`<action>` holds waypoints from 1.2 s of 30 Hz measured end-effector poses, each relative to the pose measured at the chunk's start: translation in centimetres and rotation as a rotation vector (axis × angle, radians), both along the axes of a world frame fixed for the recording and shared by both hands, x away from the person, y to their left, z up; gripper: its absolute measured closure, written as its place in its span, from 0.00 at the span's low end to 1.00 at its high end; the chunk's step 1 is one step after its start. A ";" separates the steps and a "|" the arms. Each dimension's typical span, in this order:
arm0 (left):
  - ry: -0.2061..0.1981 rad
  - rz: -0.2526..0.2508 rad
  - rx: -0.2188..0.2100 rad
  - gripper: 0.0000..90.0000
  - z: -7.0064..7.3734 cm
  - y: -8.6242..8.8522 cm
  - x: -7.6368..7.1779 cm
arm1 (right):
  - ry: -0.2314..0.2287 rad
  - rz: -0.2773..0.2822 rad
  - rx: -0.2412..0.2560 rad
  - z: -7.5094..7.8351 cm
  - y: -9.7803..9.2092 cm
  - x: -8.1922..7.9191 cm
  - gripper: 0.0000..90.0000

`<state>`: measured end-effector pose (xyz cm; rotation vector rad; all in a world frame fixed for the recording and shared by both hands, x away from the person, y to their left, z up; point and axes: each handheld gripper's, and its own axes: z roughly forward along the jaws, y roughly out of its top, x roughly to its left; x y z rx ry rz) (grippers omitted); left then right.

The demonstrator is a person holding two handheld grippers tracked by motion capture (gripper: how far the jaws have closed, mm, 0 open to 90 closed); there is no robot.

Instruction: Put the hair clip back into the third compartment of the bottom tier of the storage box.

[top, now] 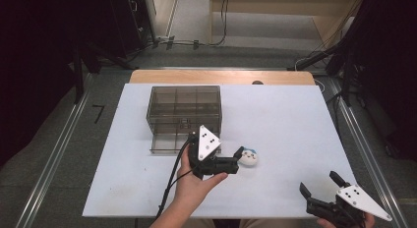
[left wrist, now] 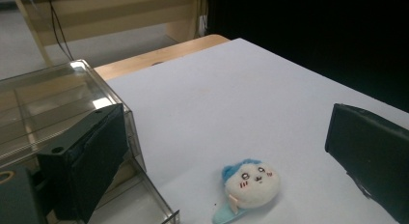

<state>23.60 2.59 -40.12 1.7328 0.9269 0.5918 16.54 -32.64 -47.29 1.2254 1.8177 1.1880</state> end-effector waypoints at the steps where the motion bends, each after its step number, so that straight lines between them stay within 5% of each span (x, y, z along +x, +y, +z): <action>1: 0.003 -0.004 0.000 0.01 0.0 -0.2 0.1 | 0.000 0.001 -0.001 0.0 0.0 0.0 0.00; 13: 0.050 -0.032 0.033 0.03 -0.7 -2.8 1.6 | 0.006 0.007 -0.004 -0.1 0.0 0.1 0.00; 22: 0.131 -0.053 0.057 0.05 -1.8 -4.4 2.8 | 0.010 0.012 -0.003 -0.1 0.0 0.1 0.00; 36: 0.195 -0.056 0.103 0.06 -3.0 -5.7 3.8 | 0.017 0.012 0.001 -0.1 -0.1 0.2 0.00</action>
